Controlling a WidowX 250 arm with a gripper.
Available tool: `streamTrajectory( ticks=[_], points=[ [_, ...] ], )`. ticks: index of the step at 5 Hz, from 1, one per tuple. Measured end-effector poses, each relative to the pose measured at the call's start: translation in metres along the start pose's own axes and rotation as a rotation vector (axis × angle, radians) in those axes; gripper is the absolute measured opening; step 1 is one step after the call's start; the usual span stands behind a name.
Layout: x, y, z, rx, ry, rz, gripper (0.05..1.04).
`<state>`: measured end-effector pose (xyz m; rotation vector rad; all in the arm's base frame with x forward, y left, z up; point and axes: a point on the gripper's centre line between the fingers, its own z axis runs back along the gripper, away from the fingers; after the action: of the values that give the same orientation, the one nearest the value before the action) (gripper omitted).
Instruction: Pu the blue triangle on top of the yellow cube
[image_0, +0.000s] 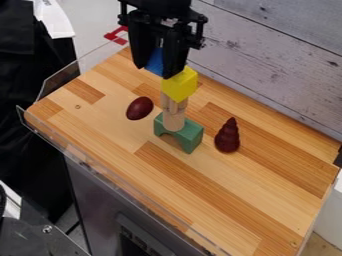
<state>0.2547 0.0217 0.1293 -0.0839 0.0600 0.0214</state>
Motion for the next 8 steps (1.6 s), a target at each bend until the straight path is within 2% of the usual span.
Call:
streamTrajectory(
  ticks=[1, 2, 3, 5, 7, 8],
  points=[
    [0.002, -0.007, -0.002, -0.033, -0.016, -0.018, 0.554],
    [0.004, -0.013, -0.001, -0.040, -0.027, -0.037, 0.554],
    [0.018, -0.014, 0.003, -0.045, -0.071, -0.047, 0.554],
    [0.021, -0.006, -0.002, -0.030, -0.069, -0.020, 0.554],
    [0.014, 0.004, -0.008, -0.010, -0.038, 0.013, 0.554],
    [0.012, 0.005, -0.008, -0.001, -0.027, 0.017, 0.630]
  ],
)
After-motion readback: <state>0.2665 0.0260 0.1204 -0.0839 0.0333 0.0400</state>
